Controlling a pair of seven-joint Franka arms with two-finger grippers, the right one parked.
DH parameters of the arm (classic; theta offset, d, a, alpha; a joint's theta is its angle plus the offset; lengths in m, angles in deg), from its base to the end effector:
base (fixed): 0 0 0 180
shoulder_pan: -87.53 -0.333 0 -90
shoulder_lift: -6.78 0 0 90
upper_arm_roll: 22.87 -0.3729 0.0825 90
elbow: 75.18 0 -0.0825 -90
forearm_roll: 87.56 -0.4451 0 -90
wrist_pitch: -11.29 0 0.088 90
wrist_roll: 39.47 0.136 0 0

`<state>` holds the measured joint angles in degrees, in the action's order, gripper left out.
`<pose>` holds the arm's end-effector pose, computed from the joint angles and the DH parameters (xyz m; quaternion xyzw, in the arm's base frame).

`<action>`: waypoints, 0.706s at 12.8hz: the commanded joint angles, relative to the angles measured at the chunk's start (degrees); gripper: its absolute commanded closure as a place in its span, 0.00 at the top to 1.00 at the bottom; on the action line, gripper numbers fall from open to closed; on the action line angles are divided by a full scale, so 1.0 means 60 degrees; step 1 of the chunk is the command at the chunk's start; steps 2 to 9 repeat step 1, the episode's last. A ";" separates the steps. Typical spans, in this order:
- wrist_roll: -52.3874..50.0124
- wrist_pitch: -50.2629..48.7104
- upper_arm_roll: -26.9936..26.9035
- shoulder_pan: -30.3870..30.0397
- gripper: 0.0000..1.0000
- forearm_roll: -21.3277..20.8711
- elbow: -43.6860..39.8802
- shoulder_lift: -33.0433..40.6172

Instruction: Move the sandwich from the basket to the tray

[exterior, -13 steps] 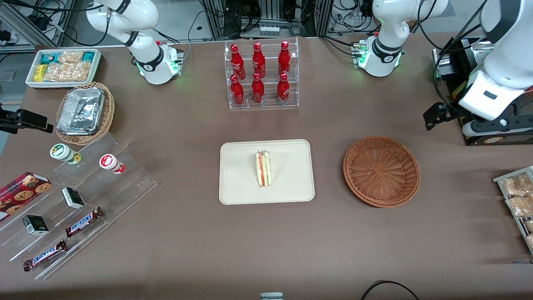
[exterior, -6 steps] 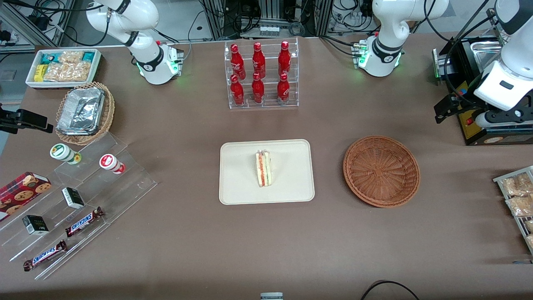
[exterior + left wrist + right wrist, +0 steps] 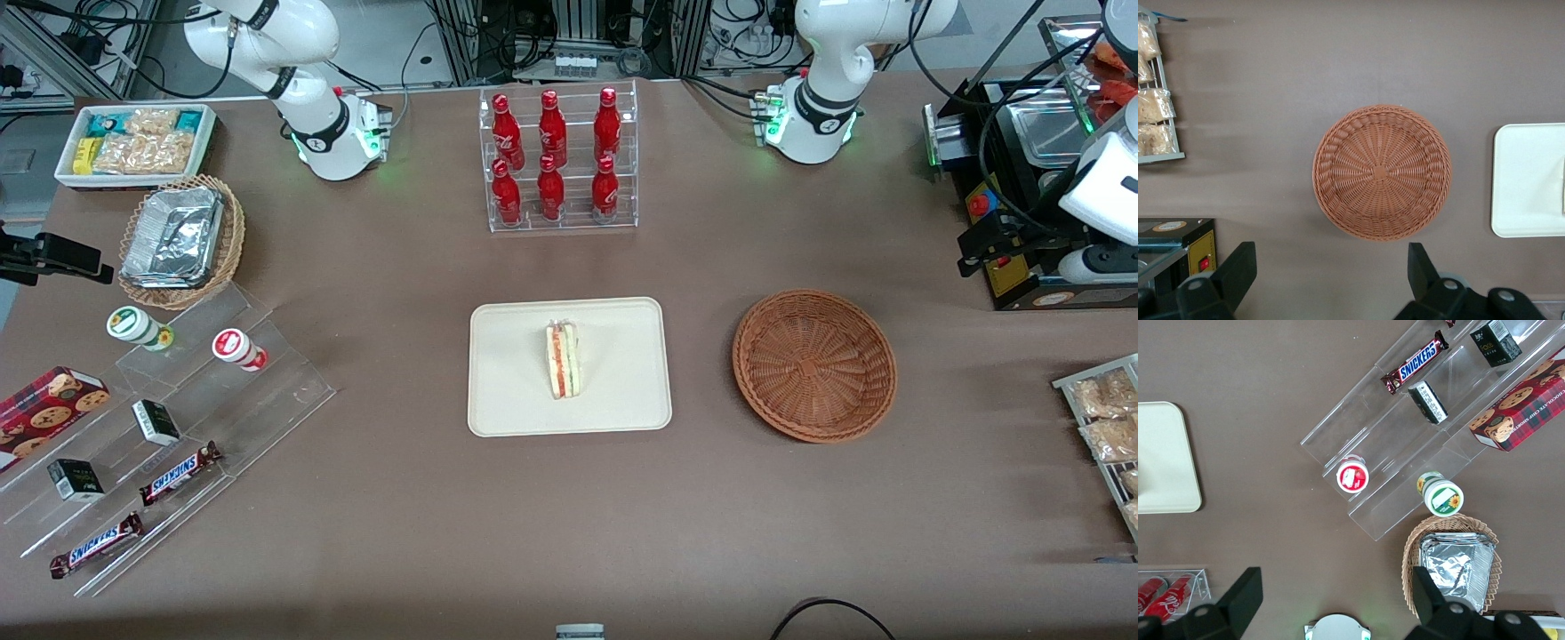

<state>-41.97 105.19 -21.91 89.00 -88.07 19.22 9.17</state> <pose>0.6065 -0.0248 0.6428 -0.9999 -0.0004 -0.0167 0.0041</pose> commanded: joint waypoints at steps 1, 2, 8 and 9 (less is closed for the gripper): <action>0.0125 -0.0604 0.0132 -0.0069 1.00 0.0114 -0.0382 -0.0121; 0.0125 -0.0604 0.0132 -0.0069 1.00 0.0114 -0.0382 -0.0121; 0.0125 -0.0604 0.0132 -0.0069 1.00 0.0114 -0.0382 -0.0121; 0.0125 -0.0604 0.0132 -0.0069 1.00 0.0114 -0.0382 -0.0121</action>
